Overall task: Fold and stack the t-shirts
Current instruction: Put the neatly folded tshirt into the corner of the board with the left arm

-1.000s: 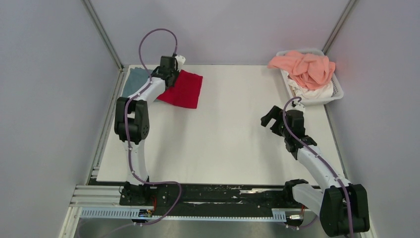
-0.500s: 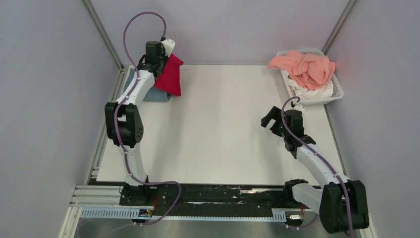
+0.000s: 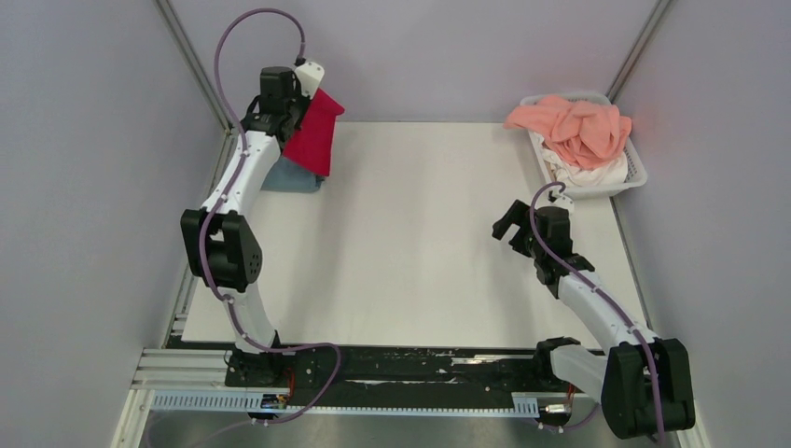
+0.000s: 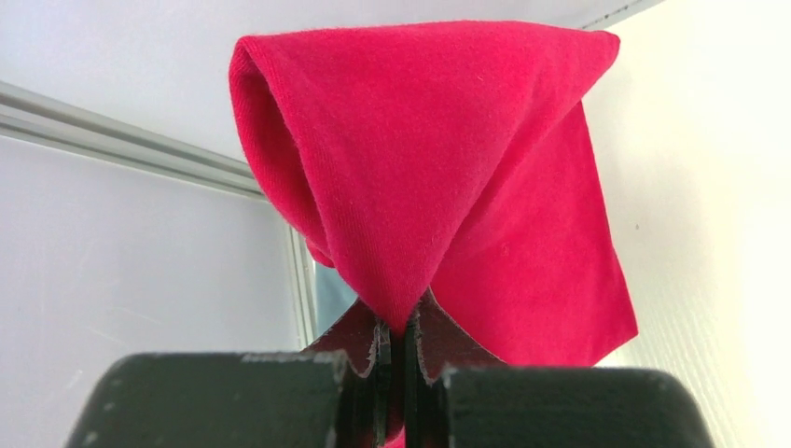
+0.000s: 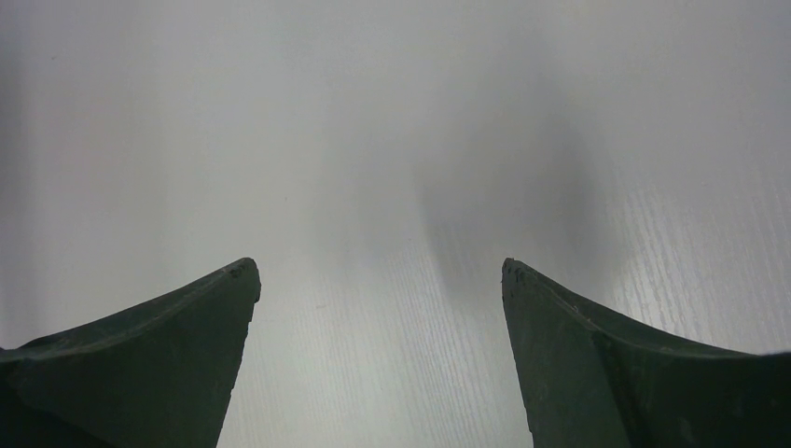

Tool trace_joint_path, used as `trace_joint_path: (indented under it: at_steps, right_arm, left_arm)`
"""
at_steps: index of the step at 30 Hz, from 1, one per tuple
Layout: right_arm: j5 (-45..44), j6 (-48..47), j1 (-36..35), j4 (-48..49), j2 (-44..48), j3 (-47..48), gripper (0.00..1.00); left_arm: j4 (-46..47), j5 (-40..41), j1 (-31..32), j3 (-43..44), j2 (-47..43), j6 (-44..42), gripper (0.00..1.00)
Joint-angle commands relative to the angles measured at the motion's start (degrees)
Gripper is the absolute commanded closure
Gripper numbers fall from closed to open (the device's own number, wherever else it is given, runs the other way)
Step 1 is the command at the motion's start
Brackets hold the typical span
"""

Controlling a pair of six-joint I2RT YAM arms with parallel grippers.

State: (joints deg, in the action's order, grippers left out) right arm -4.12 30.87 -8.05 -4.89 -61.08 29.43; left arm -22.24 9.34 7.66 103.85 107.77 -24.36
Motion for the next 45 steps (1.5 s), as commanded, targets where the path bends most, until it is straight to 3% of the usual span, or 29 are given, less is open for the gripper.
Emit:
trace_joint_path:
  at_steps: [1, 9, 14, 22, 29, 34, 37, 39, 40, 43, 45]
  right_arm:
    - [-1.24, -0.78, 0.38, 2.05, -0.61, 1.72, 0.00]
    - [-1.84, -0.64, 0.32, 1.67, -1.97, 2.19, 0.00]
    - [-2.31, -0.73, 0.32, 1.15, -2.76, 2.60, 0.00]
    - [-3.73, -0.91, 0.39, 0.20, -3.43, 3.32, 0.00]
    - [-4.12, -0.95, 0.36, -0.09, -3.61, 3.44, 0.00]
    - [-3.91, -0.73, 0.36, -0.21, -3.79, 3.57, 0.00]
    - [-3.56, -0.64, 0.40, -0.21, -3.87, 3.62, 0.00]
    - [-3.40, -0.68, 0.37, -0.34, -3.83, 3.76, 0.00]
    - [-3.41, -0.68, 0.33, -0.35, -3.81, 3.79, 0.00]
    - [-3.11, -0.64, 0.40, -0.39, -3.62, 3.79, 0.00]
    - [-2.96, -0.55, 0.37, -0.45, -3.52, 3.79, 0.00]
  left_arm:
    - [0.92, -3.18, -1.30, 3.28, -4.22, -0.44, 1.00]
    - [1.11, -6.13, -4.58, 0.17, -2.63, 1.55, 1.00]
    - [0.70, -11.28, -9.01, 1.31, 2.85, 3.02, 1.00]
    - [-2.81, -12.79, -12.12, 9.24, 14.53, 3.90, 1.00]
    - [-2.96, -14.06, -14.69, 11.92, 18.29, 6.84, 0.98]
    - [-1.85, -10.74, -15.74, 13.57, 20.11, 8.44, 0.68]
    - [-1.57, -5.76, -16.17, 16.11, 22.05, 10.07, 0.64]
    - [-2.05, -3.19, -16.26, 17.49, 23.06, 11.04, 0.42]
    - [-2.69, -2.88, -16.22, 17.77, 23.30, 11.10, 0.38]
    - [-2.40, -0.74, -16.28, 18.36, 23.46, 11.89, 0.03]
    - [-2.57, 1.41, -16.23, 19.57, 23.33, 14.38, 0.00]
